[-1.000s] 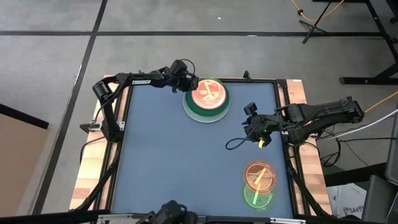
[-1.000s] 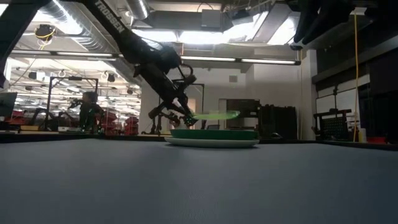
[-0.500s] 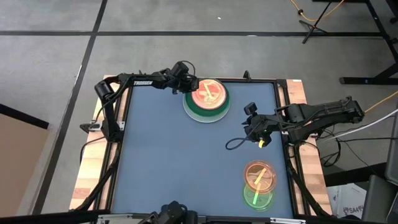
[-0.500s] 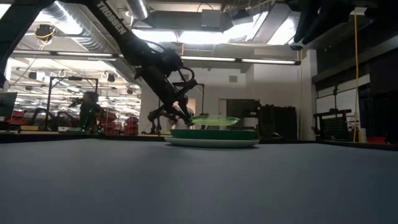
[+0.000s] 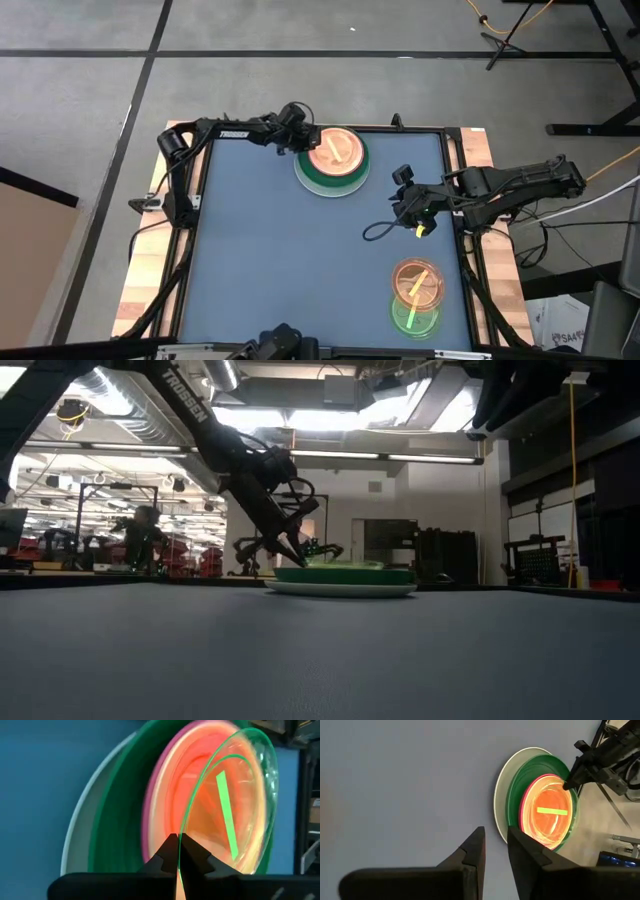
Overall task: Stack plastic plates
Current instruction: Stack the left light green plate on top of the light pink plate, then stack the orange plate on top of the light green plate
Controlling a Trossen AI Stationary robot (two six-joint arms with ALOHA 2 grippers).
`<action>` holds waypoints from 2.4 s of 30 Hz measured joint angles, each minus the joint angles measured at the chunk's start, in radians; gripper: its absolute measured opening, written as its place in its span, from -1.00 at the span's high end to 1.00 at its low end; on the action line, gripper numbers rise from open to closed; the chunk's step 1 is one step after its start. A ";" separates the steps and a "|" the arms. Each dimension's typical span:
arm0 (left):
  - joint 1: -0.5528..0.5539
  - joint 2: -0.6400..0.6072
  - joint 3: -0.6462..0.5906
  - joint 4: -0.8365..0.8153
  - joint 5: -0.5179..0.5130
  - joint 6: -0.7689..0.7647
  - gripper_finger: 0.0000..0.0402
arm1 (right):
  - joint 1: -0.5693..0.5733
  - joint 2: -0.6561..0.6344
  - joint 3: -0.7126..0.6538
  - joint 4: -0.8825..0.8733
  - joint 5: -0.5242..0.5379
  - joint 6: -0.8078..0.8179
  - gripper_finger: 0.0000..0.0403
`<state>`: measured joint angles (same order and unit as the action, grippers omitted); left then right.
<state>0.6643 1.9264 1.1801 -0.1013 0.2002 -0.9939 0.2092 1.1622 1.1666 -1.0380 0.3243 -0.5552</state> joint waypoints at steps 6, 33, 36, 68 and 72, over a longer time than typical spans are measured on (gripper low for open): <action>-0.006 0.001 0.000 -0.001 -0.012 0.000 1.00 | 0.000 0.000 0.000 0.000 0.000 0.000 0.63; -0.005 0.001 0.000 -0.001 -0.016 0.010 1.00 | 0.000 0.000 0.000 0.000 0.000 0.000 0.63; -0.005 0.001 0.000 -0.002 -0.016 0.010 0.99 | 0.000 0.000 0.000 0.000 0.000 0.000 0.63; -0.015 -0.020 0.000 0.000 0.050 0.066 0.53 | 0.000 -0.017 -0.018 -0.156 -0.071 0.021 0.63; -0.019 -0.053 0.000 0.000 0.054 0.119 0.53 | 0.000 -0.043 -0.082 -0.116 -0.164 0.039 0.63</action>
<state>0.6456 1.8737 1.1801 -0.1009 0.2539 -0.8750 0.2092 1.1189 1.0844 -1.1539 0.1604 -0.5160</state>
